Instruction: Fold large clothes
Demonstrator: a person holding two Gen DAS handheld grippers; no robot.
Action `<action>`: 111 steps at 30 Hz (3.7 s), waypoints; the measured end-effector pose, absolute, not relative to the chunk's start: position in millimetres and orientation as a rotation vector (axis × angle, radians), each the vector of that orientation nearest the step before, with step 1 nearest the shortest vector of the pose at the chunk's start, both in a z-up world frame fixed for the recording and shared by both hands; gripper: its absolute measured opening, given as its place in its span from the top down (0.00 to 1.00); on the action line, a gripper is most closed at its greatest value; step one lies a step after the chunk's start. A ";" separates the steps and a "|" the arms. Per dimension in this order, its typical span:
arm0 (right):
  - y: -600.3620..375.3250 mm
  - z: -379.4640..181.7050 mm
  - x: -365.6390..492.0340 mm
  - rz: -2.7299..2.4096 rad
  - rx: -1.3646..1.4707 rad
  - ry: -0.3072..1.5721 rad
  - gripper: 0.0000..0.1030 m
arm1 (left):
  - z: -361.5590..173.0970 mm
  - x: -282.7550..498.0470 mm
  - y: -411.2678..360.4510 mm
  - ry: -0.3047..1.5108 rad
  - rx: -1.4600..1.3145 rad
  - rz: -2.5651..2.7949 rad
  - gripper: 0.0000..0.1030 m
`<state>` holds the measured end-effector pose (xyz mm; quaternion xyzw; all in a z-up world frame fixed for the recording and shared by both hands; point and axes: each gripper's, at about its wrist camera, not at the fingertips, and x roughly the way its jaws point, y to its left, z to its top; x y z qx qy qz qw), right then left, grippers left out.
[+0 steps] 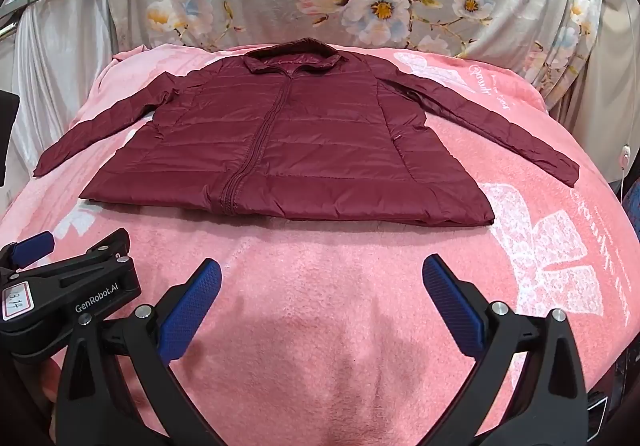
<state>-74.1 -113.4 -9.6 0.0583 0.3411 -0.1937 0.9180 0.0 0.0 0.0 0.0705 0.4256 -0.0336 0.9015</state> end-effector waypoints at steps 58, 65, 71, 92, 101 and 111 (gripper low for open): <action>-109.9 -16.9 -66.0 -0.365 0.144 0.724 0.05 | -6.6 3.7 13.0 0.883 0.144 -0.069 0.13; -110.6 -22.2 -61.3 -0.362 0.144 0.729 0.05 | -15.7 6.5 9.9 0.946 0.166 -0.064 0.13; -113.3 -24.5 -57.0 -0.352 0.156 0.741 0.05 | -16.0 9.6 6.8 0.946 0.153 -0.076 0.13; -332.2 -21.5 -29.3 -0.521 0.550 0.670 0.05 | -11.9 73.6 7.3 0.901 0.188 -0.008 0.13; -499.2 -42.9 -28.1 -0.693 0.842 0.536 0.05 | -19.2 115.2 20.0 0.901 0.141 0.054 0.13; -577.9 -59.3 -26.5 -0.869 0.911 0.490 0.29 | -24.0 147.3 20.0 0.895 0.132 0.092 0.12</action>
